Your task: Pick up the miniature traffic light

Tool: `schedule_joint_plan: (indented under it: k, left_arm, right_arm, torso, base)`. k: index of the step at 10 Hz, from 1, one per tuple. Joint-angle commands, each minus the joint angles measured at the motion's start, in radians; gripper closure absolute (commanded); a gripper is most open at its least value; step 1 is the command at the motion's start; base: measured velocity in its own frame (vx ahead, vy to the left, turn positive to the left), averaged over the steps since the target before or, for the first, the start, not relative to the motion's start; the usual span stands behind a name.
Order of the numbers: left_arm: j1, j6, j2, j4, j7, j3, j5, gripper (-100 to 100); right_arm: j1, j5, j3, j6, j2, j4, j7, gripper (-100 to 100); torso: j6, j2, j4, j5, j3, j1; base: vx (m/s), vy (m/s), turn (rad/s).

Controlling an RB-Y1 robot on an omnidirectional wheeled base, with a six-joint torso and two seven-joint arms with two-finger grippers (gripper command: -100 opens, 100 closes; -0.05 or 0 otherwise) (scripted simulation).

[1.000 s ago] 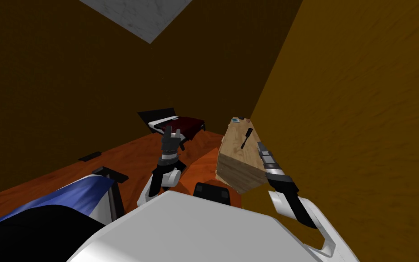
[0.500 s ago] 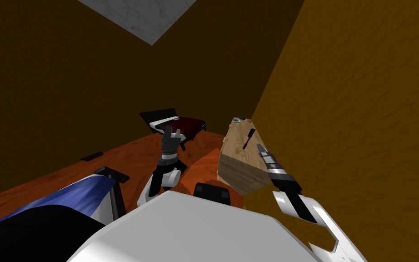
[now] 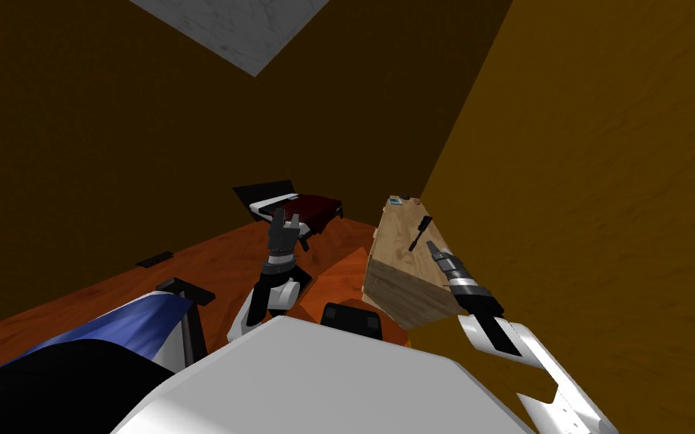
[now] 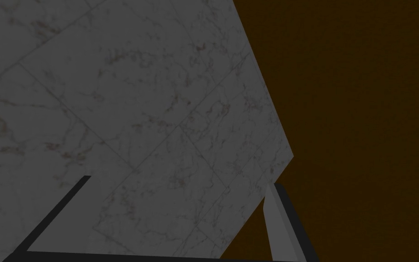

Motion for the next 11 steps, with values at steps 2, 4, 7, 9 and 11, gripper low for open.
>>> schedule_joint_plan:
  k: [2, 4, 7, 9, 11]
  left_arm:
    - [0.0, 0.0, 0.0, 0.0, 0.0, 0.0, 0.0, 0]
    - [0.0, 0.0, 0.0, 0.0, 0.0, 0.0, 0.0, 0]
    - [0.0, 0.0, 0.0, 0.0, 0.0, 0.0, 0.0, 0]
    - [0.0, 0.0, 0.0, 0.0, 0.0, 0.0, 0.0, 0]
    - [0.0, 0.0, 0.0, 0.0, 0.0, 0.0, 0.0, 0]
  right_arm:
    - [-0.028, 0.037, -0.013, 0.016, -0.028, 0.06, 0.057, -100]
    - [-0.039, 0.05, -0.018, 0.02, -0.036, 0.085, 0.078, -100]
    - [-0.069, 0.085, -0.032, 0.03, -0.058, 0.156, 0.135, -100]
    - [-0.086, 0.106, -0.04, 0.037, -0.071, 0.198, 0.168, -100]
    - [-0.106, 0.131, -0.05, 0.044, -0.089, 0.247, 0.205, -100]
  torso:
    - [0.0, 0.0, 0.0, 0.0, 0.0, 0.0]
    - [0.0, -0.001, 0.0, 0.0, -0.001, 0.0]
    - [0.0, 0.001, 0.0, 0.0, 0.0, -0.002]
    - [0.0, 0.0, 0.0, 0.0, 0.0, -0.001]
    - [0.0, -0.001, 0.0, 0.0, -0.001, -0.001]
  base:
    - [0.082, 0.074, 0.017]
    - [0.073, 0.056, 0.011]
    - [0.059, 0.042, 0.016]
    - [0.075, 0.056, 0.012]
    - [0.063, 0.054, -0.022]
